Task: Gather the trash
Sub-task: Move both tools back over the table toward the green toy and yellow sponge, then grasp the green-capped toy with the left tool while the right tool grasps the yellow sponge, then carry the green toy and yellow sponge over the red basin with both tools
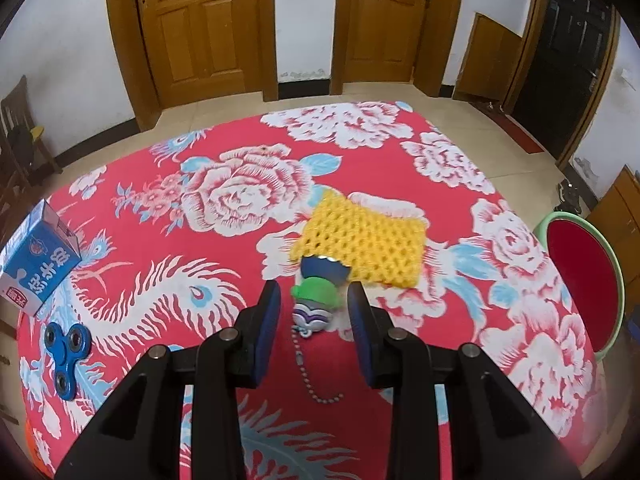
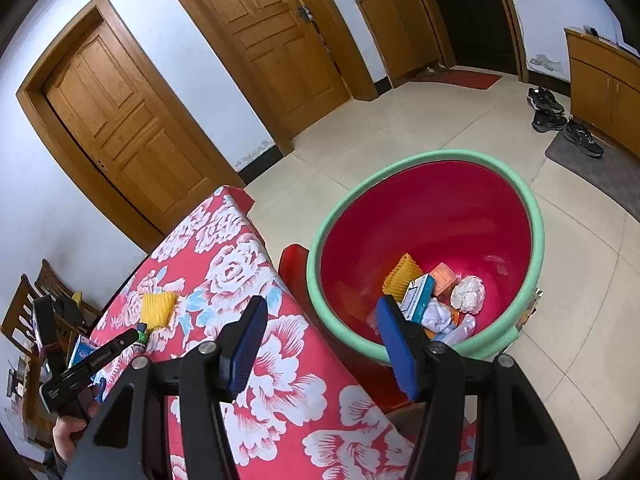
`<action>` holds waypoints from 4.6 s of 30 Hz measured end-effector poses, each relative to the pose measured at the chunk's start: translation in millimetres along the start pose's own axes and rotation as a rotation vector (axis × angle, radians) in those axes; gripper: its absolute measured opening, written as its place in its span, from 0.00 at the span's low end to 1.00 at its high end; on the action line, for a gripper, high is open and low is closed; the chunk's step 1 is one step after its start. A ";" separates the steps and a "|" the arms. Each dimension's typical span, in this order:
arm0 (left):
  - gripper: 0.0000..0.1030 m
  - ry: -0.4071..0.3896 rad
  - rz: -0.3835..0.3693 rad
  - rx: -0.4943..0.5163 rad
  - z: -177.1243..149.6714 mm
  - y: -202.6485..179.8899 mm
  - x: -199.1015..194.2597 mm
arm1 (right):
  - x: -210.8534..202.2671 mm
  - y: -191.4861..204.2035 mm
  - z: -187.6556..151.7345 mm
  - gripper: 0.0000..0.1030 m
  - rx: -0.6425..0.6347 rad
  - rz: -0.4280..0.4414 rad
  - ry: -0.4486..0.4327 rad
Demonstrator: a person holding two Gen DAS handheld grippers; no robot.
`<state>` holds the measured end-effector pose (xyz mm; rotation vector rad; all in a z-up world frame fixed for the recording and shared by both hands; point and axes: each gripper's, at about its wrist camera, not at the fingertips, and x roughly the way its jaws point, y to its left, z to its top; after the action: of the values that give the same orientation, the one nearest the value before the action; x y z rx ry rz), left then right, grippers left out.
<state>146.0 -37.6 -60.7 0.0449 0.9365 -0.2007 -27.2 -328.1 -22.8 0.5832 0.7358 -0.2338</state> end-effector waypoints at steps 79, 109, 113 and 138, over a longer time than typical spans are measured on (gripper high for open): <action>0.28 -0.066 0.089 -0.246 -12.1 99.2 -1.1 | 164.9 241.0 -46.2 0.30 -0.487 0.072 0.223; 0.28 -0.078 0.072 -0.242 -12.2 95.9 -5.7 | 111.4 220.0 -31.2 0.10 -0.419 0.171 0.114; 0.28 -0.083 0.048 -0.237 -10.8 91.1 -9.8 | 94.4 208.7 -25.7 0.10 -0.397 0.173 0.078; 0.27 -0.092 -0.122 -0.055 0.6 -10.0 -47.3 | 7.3 80.7 9.9 0.10 -0.176 0.032 -0.069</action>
<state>117.3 -40.3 -21.8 -0.0718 0.8528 -0.2871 15.7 -267.8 11.7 0.4177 0.6719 -0.1568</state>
